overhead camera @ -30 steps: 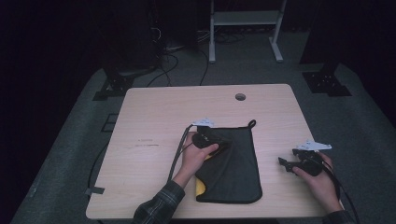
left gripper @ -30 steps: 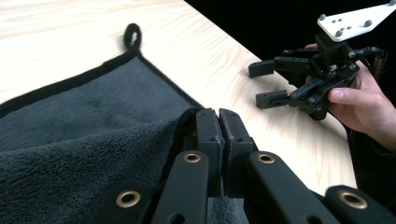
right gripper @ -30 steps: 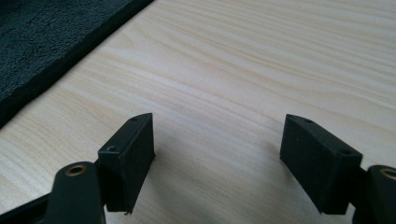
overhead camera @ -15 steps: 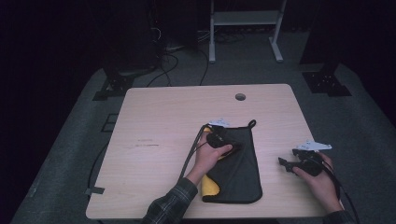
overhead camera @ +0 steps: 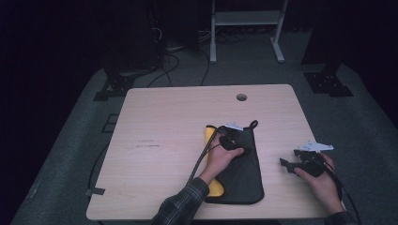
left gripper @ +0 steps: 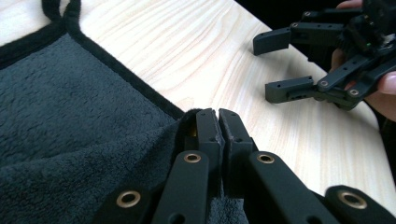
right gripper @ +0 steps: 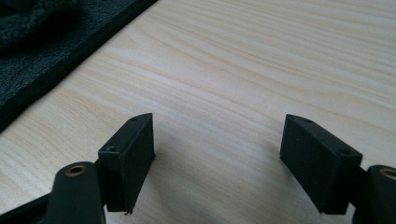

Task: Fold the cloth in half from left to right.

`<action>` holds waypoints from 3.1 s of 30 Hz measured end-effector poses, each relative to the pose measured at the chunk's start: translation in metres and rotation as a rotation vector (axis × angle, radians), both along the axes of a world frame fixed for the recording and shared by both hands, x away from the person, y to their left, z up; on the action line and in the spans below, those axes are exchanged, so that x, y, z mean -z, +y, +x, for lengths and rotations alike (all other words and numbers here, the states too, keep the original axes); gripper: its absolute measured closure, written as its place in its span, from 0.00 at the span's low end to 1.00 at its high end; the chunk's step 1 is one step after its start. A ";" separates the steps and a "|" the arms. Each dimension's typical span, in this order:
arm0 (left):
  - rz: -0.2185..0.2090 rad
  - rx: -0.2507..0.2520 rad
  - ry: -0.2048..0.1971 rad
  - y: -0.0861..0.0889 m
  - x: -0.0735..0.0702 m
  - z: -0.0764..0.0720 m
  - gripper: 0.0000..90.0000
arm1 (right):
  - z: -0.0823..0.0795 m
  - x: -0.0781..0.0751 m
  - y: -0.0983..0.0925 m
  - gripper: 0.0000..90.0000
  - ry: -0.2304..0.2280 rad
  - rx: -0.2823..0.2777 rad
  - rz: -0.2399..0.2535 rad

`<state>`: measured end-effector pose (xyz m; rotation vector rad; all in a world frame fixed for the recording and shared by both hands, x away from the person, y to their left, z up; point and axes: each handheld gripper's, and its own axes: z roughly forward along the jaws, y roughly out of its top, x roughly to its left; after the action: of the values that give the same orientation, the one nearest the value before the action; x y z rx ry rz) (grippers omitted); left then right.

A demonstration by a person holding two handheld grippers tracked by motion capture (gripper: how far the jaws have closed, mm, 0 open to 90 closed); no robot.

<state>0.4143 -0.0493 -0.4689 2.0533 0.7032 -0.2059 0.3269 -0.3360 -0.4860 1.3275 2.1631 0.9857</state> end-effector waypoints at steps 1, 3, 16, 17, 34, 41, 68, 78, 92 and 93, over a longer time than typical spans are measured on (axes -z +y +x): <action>0.007 0.001 -0.001 -0.002 0.001 0.000 0.98 | 0.000 0.000 0.000 0.28 0.000 -0.001 0.000; 0.031 0.006 0.002 -0.006 0.004 0.001 0.98 | 0.000 0.000 0.000 0.28 0.000 -0.002 0.000; 0.001 -0.008 -0.085 0.019 -0.019 -0.009 0.66 | 0.000 0.000 0.000 0.28 0.000 -0.005 -0.001; 0.001 -0.008 -0.085 0.019 -0.019 -0.009 0.64 | 0.000 0.000 0.000 0.28 0.000 -0.005 -0.001; 0.131 -0.171 -0.178 0.121 -0.019 -0.030 0.54 | -0.001 0.000 0.000 0.28 0.000 -0.005 -0.001; 0.179 -0.208 -0.172 0.136 -0.007 -0.034 0.51 | -0.001 0.000 -0.001 0.28 0.000 -0.006 0.000; 0.265 -0.207 -0.126 0.147 -0.002 -0.041 0.96 | -0.001 0.000 -0.001 0.28 0.002 -0.006 0.003; 0.280 -0.277 -0.117 0.187 -0.005 -0.043 0.95 | -0.001 0.000 -0.001 0.28 0.001 -0.007 0.001; 0.305 -0.344 -0.161 0.219 -0.008 -0.054 0.46 | 0.000 0.000 0.000 0.25 0.002 -0.019 -0.003; 0.305 -0.344 -0.161 0.219 -0.008 -0.054 0.40 | 0.000 0.000 0.000 0.25 0.002 -0.019 -0.003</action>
<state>0.3607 0.1692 -0.4611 2.1606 1.0201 0.2763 0.3265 -0.3359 -0.4862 1.3095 2.1817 0.9877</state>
